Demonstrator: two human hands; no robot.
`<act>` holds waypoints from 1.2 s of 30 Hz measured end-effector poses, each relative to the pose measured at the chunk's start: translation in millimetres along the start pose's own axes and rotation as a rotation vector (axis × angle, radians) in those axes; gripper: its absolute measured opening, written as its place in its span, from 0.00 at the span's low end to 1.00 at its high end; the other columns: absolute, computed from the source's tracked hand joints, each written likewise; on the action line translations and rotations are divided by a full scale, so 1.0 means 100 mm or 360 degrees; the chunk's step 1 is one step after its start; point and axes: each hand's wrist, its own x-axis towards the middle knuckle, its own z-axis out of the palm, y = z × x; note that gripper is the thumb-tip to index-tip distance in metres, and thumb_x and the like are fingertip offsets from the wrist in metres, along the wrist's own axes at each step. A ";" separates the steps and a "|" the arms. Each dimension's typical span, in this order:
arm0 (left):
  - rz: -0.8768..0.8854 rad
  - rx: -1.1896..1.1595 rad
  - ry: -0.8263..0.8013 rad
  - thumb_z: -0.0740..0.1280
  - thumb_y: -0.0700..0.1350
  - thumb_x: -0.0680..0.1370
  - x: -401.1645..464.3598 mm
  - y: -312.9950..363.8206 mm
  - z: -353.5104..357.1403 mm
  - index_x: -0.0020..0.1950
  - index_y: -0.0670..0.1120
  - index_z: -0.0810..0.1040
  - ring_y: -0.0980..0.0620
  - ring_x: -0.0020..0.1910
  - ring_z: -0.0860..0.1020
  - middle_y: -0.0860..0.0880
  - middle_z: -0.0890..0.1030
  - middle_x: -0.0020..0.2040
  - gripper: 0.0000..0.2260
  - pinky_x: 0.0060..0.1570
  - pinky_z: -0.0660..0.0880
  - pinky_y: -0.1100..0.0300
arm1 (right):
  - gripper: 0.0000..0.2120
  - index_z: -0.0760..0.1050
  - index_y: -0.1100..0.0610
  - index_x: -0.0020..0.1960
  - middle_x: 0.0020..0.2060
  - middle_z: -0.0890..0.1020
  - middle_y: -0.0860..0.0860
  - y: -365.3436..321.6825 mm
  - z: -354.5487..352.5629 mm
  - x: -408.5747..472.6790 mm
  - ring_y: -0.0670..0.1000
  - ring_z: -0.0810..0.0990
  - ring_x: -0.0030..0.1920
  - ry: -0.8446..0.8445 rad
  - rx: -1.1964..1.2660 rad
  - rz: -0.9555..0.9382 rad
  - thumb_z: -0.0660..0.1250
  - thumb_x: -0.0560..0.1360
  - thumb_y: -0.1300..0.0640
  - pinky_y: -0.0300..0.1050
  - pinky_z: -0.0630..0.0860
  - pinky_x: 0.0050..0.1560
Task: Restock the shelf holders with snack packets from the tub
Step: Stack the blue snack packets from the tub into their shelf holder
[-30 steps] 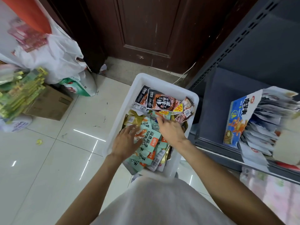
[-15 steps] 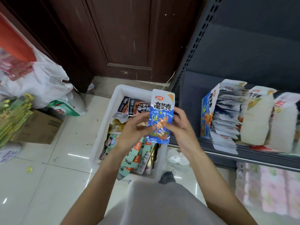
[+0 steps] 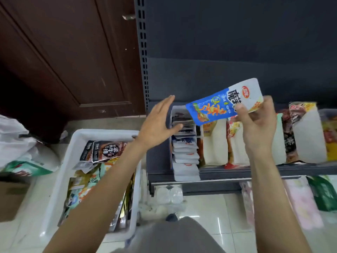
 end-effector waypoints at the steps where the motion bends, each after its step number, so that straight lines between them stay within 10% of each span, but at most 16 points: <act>1: -0.0023 0.0093 -0.0091 0.70 0.50 0.75 0.05 0.00 0.04 0.76 0.46 0.57 0.48 0.73 0.61 0.46 0.63 0.74 0.35 0.72 0.57 0.58 | 0.11 0.68 0.48 0.46 0.40 0.81 0.38 0.03 -0.03 0.07 0.40 0.81 0.41 0.0001 -0.0020 -0.0018 0.68 0.75 0.61 0.38 0.78 0.37; 6: 0.0185 0.0350 0.0116 0.68 0.49 0.77 -0.01 0.01 0.13 0.64 0.46 0.77 0.48 0.59 0.77 0.49 0.78 0.61 0.17 0.61 0.71 0.50 | 0.11 0.68 0.44 0.47 0.43 0.82 0.38 0.09 0.03 0.33 0.46 0.83 0.48 -0.0023 -0.0098 -0.0131 0.68 0.76 0.57 0.52 0.82 0.46; 16: 0.0235 0.0493 0.0379 0.71 0.44 0.75 -0.15 0.12 0.23 0.53 0.45 0.84 0.46 0.44 0.82 0.48 0.83 0.48 0.08 0.41 0.78 0.56 | 0.08 0.68 0.50 0.48 0.40 0.80 0.37 0.20 0.31 0.48 0.43 0.82 0.44 -0.0428 -0.0356 -0.0182 0.68 0.76 0.58 0.51 0.81 0.40; 26: 0.0215 0.0454 0.0364 0.68 0.45 0.77 -0.17 0.12 0.25 0.55 0.46 0.83 0.47 0.45 0.81 0.47 0.83 0.49 0.09 0.42 0.78 0.54 | 0.07 0.79 0.55 0.50 0.41 0.84 0.51 0.56 0.65 0.21 0.54 0.82 0.39 -0.0966 -0.1171 -0.0608 0.68 0.74 0.63 0.40 0.71 0.37; 36: 0.0145 0.0339 0.0344 0.65 0.47 0.79 -0.24 0.07 0.29 0.64 0.45 0.77 0.47 0.56 0.79 0.46 0.80 0.58 0.14 0.53 0.76 0.51 | 0.11 0.82 0.52 0.54 0.49 0.83 0.55 0.51 0.85 0.27 0.60 0.80 0.51 -0.1141 -0.1862 -0.0283 0.63 0.77 0.60 0.48 0.73 0.46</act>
